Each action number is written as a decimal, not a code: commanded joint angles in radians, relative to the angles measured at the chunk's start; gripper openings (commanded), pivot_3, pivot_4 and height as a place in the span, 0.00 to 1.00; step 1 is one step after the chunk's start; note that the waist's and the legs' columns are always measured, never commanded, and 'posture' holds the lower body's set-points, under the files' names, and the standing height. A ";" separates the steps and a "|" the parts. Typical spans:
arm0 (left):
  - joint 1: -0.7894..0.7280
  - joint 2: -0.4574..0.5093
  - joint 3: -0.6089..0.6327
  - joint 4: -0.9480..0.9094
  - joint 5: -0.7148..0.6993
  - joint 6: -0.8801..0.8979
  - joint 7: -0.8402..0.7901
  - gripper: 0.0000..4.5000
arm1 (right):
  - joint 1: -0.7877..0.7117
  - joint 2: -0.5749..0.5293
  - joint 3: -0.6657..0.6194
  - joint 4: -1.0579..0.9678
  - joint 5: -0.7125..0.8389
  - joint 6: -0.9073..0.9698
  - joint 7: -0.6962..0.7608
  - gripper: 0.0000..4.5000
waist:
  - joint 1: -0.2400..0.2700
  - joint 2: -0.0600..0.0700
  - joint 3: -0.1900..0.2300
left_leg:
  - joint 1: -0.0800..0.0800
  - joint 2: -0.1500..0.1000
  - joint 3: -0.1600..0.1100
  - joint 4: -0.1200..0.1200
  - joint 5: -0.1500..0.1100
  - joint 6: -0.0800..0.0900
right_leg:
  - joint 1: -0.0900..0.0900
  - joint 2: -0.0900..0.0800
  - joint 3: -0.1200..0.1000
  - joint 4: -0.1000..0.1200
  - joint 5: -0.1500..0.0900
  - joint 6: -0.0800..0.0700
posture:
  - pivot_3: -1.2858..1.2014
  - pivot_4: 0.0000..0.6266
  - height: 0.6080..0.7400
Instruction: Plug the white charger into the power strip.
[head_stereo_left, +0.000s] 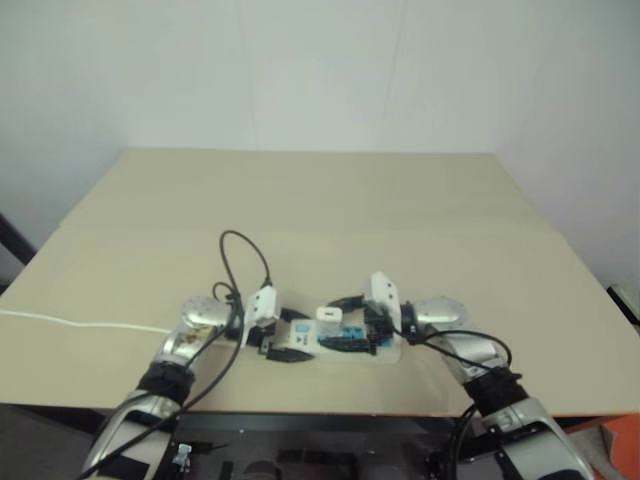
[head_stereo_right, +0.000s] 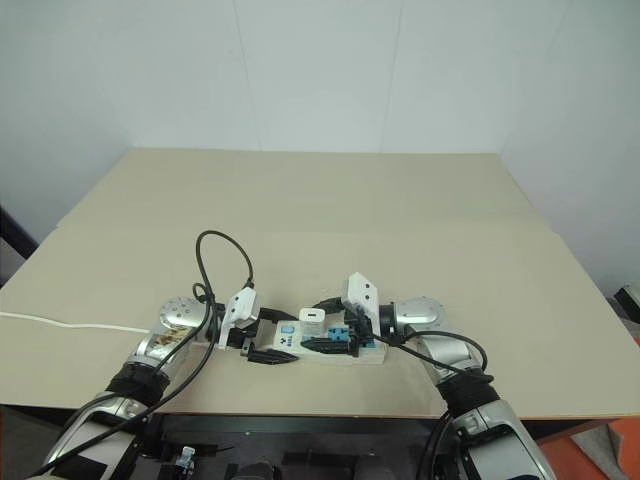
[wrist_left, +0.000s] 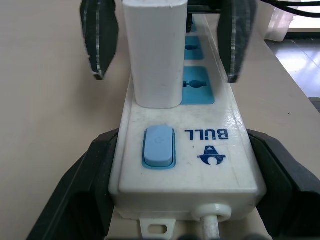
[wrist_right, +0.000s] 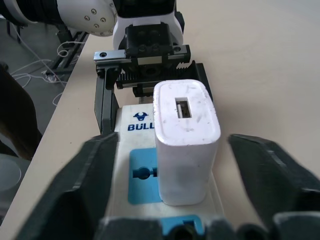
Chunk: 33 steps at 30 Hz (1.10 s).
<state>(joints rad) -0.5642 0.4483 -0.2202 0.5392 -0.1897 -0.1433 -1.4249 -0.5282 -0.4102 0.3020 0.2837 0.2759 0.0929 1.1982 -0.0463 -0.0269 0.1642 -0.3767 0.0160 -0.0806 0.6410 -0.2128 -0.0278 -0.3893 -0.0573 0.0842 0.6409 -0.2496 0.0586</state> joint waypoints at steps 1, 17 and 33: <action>0.002 0.042 0.029 -0.045 -0.019 0.052 -0.008 0.95 | 0.053 -0.025 0.032 0.050 -0.059 0.044 0.006 1.00 | 0.000 0.000 0.000 | 0.000 0.000 0.000 0.000 0.000 0.000 | 0.000 0.000 0.000 0.000 0.000 0.000 | 0.52 0.24 1.00; 0.093 0.290 0.189 -0.421 -0.246 0.349 -0.094 1.00 | 0.099 -0.280 -0.249 -0.286 0.084 0.158 0.002 1.00 | 0.006 0.003 0.012 | -0.016 -0.001 0.000 0.000 0.000 0.000 | -0.016 -0.002 0.000 0.001 -0.001 0.001 | 0.52 0.24 1.00; 0.165 0.415 0.325 -0.468 -0.320 0.400 -0.083 1.00 | 0.289 -0.580 -0.576 -0.418 0.257 0.280 0.083 1.00 | 0.002 0.003 0.028 | -0.016 -0.001 0.002 0.000 0.000 0.000 | -0.017 -0.002 0.001 0.001 -0.001 0.001 | 0.52 0.24 1.00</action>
<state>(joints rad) -0.3909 0.8555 0.0768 0.0927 -0.4928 0.2653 -1.5056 -0.2455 -0.9664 -0.2240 -0.0951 0.4978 0.3623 1.2684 -0.0440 -0.0235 0.1920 -0.3929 0.0153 -0.0789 0.6413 -0.2127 -0.0279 -0.4061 -0.0590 0.0852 0.6418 -0.2505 0.0594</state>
